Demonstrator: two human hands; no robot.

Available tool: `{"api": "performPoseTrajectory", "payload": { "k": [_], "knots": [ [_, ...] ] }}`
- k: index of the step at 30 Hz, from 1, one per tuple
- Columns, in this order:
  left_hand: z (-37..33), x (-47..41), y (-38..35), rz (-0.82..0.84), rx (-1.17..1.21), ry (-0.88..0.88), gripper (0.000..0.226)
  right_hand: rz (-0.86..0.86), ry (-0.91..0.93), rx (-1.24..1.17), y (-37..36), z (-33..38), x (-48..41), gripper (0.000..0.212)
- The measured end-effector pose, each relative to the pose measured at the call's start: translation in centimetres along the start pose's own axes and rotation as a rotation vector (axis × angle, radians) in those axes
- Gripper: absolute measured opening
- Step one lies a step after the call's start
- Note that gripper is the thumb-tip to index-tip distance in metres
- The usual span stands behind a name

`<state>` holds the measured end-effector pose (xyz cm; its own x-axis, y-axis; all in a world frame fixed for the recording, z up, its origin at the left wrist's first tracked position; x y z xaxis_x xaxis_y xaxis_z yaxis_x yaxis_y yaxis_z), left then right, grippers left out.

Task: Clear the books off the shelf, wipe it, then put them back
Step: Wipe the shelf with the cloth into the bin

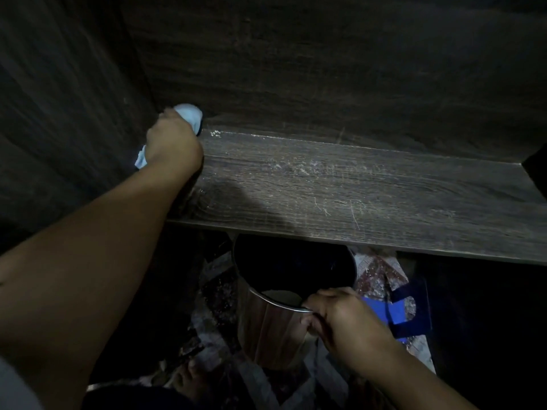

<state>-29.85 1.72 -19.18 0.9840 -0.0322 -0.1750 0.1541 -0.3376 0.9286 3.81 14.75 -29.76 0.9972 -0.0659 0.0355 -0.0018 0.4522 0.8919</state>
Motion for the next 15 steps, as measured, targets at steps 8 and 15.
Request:
{"api": "performPoseTrajectory", "payload": {
  "k": [8,15],
  "knots": [
    [-7.5,7.0,-1.6,0.128,0.025,-0.472,0.039,0.013,0.022,0.003,-0.5,0.5,0.0,0.006],
    [-4.6,3.9,3.4,-0.258,0.279,-0.483,0.049,-0.004,0.066,0.001,-0.3,1.0,0.0,0.012]
  ]
}}
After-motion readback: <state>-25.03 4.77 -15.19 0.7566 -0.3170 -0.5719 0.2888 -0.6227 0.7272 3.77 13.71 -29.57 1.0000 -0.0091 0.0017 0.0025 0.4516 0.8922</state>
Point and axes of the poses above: each hand's wrist, its own x-axis away from the middle knuckle, its own y-axis out of the back of the hand, z = x × y, the point moved 10 cm from there along -x, towards the middle knuckle, and after that the axes turned 1 degree about -z, right-handed, at the moved point
